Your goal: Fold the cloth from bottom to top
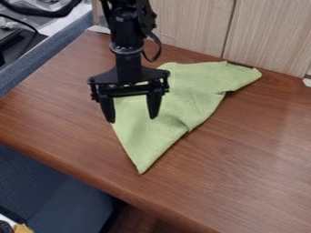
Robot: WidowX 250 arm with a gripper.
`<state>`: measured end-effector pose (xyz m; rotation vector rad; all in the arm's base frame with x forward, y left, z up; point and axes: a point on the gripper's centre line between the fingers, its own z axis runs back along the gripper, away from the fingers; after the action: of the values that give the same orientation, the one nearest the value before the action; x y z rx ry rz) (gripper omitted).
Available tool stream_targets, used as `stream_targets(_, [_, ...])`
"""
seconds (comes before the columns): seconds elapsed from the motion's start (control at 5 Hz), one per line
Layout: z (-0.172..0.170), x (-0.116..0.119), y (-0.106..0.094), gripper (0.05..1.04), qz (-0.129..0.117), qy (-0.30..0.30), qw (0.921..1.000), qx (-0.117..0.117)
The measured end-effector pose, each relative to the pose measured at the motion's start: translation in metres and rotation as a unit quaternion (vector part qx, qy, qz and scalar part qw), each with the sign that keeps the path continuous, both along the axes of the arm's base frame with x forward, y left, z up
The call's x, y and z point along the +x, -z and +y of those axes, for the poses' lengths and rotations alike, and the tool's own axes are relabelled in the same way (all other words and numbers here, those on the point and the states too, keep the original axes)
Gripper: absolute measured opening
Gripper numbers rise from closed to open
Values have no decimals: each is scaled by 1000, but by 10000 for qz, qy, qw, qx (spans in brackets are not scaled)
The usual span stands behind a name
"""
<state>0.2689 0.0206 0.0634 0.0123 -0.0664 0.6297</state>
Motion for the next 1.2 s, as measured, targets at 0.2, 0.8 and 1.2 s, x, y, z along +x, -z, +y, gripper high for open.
stream_targets(0.2, [-26,-17,12,1001,170,550,9983,-20])
stream_targets(0.8, [-34,-27,57,950,494,755,9958,-145])
stream_targets(1.2, [-30,-21,58,396,424,649,9969,-111])
